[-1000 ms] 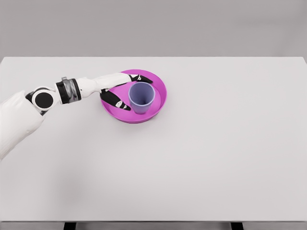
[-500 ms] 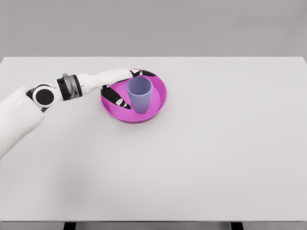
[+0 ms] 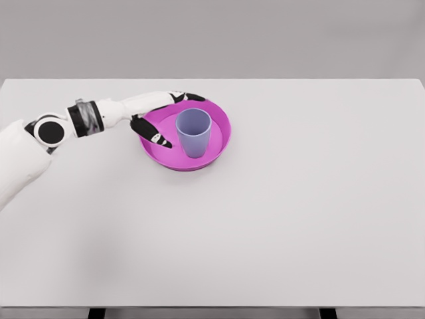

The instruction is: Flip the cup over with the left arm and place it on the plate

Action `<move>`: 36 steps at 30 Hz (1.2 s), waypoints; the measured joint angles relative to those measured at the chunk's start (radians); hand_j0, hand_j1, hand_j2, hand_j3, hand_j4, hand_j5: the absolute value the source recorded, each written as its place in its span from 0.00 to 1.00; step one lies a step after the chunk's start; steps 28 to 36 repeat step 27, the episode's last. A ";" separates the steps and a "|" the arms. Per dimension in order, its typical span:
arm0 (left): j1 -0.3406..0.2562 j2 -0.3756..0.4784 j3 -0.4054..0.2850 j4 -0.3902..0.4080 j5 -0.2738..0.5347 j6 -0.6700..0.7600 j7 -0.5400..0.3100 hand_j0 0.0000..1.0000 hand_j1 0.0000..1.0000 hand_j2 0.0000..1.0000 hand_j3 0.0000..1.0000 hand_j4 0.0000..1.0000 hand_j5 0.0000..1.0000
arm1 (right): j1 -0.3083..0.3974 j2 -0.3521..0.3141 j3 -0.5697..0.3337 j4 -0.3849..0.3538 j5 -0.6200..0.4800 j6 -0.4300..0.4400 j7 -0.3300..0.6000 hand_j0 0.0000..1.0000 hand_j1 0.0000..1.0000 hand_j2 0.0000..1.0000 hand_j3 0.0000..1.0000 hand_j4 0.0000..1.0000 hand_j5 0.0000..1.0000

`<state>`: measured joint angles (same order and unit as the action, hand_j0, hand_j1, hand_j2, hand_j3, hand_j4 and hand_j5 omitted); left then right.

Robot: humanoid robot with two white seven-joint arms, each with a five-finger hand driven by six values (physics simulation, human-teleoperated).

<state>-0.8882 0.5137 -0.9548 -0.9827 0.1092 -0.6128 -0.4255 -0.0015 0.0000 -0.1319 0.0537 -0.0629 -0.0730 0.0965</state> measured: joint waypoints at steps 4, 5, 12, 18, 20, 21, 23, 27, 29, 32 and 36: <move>0.008 0.041 0.005 -0.001 0.001 0.000 0.002 1.00 1.00 1.00 1.00 1.00 1.00 | 0.000 0.000 0.000 0.000 0.000 0.000 0.000 1.00 1.00 1.00 1.00 1.00 1.00; 0.011 0.055 0.011 -0.002 0.002 0.000 0.003 1.00 1.00 1.00 1.00 1.00 1.00 | 0.000 0.000 0.000 0.000 0.000 0.000 0.000 1.00 1.00 1.00 1.00 1.00 1.00; 0.049 0.165 0.061 0.004 0.002 0.000 0.005 1.00 1.00 1.00 1.00 1.00 1.00 | 0.000 0.000 0.000 0.000 0.000 0.000 0.000 1.00 1.00 1.00 1.00 1.00 1.00; 0.106 0.214 0.161 0.036 -0.011 0.000 0.000 1.00 1.00 1.00 1.00 1.00 1.00 | 0.000 0.000 0.000 0.000 0.000 0.000 0.000 1.00 1.00 1.00 1.00 1.00 1.00; 0.120 0.231 0.176 0.040 -0.011 0.000 -0.001 1.00 1.00 1.00 1.00 1.00 1.00 | 0.000 0.000 0.000 0.000 0.000 0.000 0.000 1.00 1.00 1.00 1.00 1.00 1.00; 0.123 0.239 0.184 0.044 -0.008 0.000 -0.001 1.00 1.00 1.00 1.00 1.00 1.00 | 0.000 0.000 0.000 0.000 0.000 0.000 0.000 1.00 1.00 1.00 1.00 1.00 1.00; 0.130 0.252 0.207 0.065 -0.007 0.000 -0.001 1.00 1.00 1.00 1.00 1.00 1.00 | 0.000 0.000 0.000 0.000 0.000 0.000 0.000 1.00 1.00 1.00 1.00 1.00 1.00; 0.149 0.264 0.230 0.084 -0.009 0.000 -0.001 1.00 1.00 1.00 1.00 1.00 1.00 | 0.000 0.000 0.000 0.000 0.000 0.000 0.000 1.00 1.00 1.00 1.00 1.00 1.00; 0.149 0.264 0.230 0.084 -0.009 0.000 -0.001 1.00 1.00 1.00 1.00 1.00 1.00 | 0.000 0.000 0.000 0.000 0.000 0.000 0.000 1.00 1.00 1.00 1.00 1.00 1.00; 0.149 0.264 0.230 0.084 -0.009 0.000 -0.001 1.00 1.00 1.00 1.00 1.00 1.00 | 0.000 0.000 0.000 0.000 0.000 0.000 0.000 1.00 1.00 1.00 1.00 1.00 1.00; 0.149 0.264 0.230 0.084 -0.009 0.000 -0.001 1.00 1.00 1.00 1.00 1.00 1.00 | 0.000 0.000 0.000 0.000 0.000 0.000 0.000 1.00 1.00 1.00 1.00 1.00 1.00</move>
